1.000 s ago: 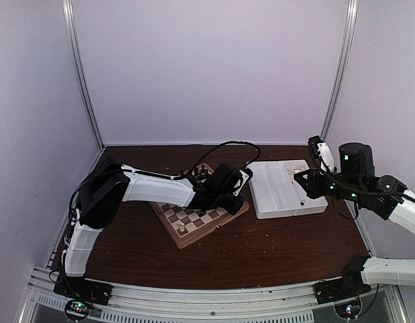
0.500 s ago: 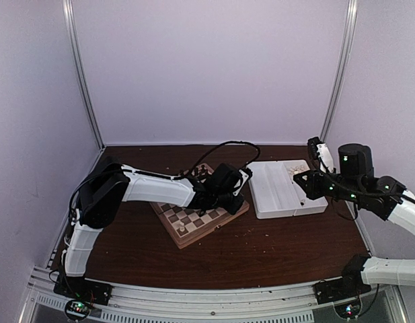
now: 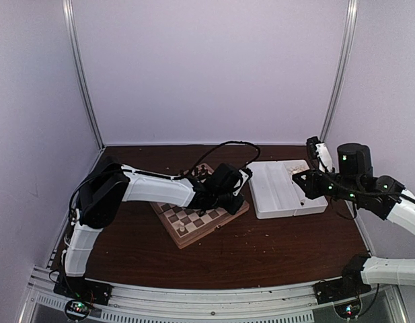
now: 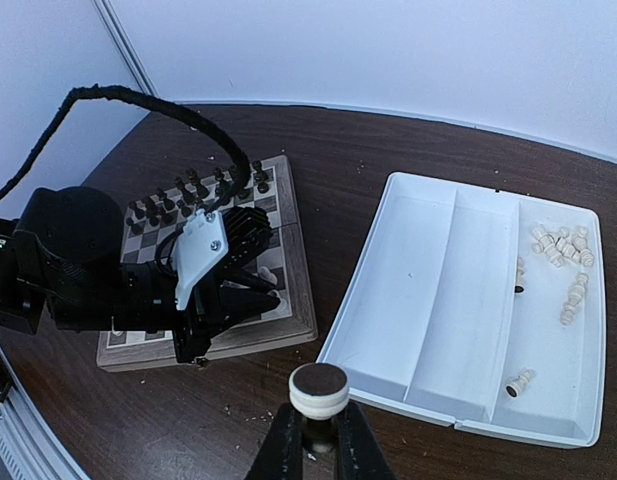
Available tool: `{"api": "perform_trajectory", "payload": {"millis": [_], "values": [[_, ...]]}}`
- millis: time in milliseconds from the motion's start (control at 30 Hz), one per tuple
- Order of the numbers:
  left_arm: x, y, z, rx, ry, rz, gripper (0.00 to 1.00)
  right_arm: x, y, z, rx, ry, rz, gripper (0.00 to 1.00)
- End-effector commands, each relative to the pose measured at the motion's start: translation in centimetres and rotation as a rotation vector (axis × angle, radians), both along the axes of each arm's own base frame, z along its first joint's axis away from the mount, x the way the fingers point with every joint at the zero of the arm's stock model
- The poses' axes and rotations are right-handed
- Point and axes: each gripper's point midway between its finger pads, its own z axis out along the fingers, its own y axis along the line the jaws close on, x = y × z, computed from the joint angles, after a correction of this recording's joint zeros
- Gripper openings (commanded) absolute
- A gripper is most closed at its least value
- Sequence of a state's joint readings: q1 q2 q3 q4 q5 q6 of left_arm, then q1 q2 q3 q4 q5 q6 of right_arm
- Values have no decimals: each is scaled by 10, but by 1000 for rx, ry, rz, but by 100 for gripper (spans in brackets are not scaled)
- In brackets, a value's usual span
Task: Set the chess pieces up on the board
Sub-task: Place the chess piece on the chessboard.
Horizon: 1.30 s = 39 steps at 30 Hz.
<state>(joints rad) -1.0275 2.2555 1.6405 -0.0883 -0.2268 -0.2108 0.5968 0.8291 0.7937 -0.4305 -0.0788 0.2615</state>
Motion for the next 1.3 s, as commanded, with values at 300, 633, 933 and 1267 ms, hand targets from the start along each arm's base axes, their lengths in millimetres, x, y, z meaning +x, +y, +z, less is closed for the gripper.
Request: {"api": "perform_trajectory", "payload": {"millis": [300, 633, 933, 1267], "values": [[0, 12, 1, 40, 2, 10, 9, 3, 2, 3, 21, -9, 3, 0], [0, 14, 5, 46, -7, 11, 9, 4, 3, 3, 24, -7, 7, 0], [-2, 15, 3, 43, 1, 12, 14, 3, 4, 3, 30, -6, 8, 0], [-1, 11, 12, 26, -6, 6, 28, 3, 4, 2, 29, -1, 12, 0]]}}
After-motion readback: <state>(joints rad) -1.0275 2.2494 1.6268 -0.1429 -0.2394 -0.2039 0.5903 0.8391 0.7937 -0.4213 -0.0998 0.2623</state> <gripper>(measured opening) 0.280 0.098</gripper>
